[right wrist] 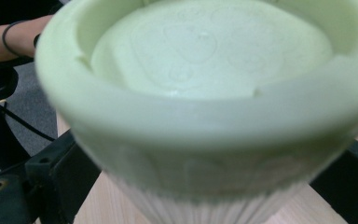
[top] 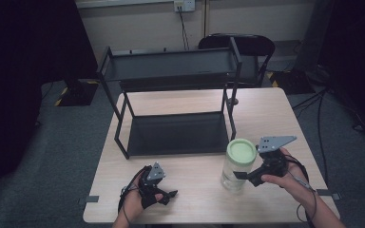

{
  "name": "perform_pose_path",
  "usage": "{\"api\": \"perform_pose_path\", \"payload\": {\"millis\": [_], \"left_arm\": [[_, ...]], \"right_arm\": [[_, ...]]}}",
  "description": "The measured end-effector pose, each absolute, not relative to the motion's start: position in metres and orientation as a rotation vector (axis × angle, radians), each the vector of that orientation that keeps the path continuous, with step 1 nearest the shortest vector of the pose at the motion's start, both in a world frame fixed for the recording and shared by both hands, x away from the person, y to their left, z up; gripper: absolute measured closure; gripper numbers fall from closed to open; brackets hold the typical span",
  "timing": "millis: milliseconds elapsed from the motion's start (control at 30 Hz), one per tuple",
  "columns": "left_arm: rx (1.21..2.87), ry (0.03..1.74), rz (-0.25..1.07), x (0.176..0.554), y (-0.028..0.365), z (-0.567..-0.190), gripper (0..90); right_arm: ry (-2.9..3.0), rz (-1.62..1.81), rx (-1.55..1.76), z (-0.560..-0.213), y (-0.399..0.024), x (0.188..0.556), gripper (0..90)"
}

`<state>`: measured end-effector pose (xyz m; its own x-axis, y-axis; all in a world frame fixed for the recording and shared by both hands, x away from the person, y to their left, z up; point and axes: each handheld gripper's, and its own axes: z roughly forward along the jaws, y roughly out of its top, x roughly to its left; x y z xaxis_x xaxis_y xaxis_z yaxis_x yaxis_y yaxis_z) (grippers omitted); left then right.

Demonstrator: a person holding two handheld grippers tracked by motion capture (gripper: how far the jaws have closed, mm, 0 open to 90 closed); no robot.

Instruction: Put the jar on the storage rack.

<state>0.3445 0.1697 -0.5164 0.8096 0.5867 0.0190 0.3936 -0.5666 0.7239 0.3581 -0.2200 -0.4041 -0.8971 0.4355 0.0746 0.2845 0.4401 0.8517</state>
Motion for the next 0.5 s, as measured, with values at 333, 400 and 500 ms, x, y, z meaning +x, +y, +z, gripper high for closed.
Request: {"api": "perform_pose_path", "payload": {"millis": [333,400,500], "left_arm": [[2.244,0.717,0.333,0.3445,0.1697,-0.5164,0.1],[2.244,0.717,0.333,0.3445,0.1697,-0.5164,0.0],[2.244,0.717,0.333,0.3445,0.1697,-0.5163,0.0]], "right_arm": [[2.452,1.525,0.669,-0.4067,-0.212,0.36,7.6],[2.439,1.531,0.672,-0.4068,-0.2108,0.3596,8.1],[2.429,1.529,0.664,-0.4065,-0.2102,0.3591,8.8]]}}
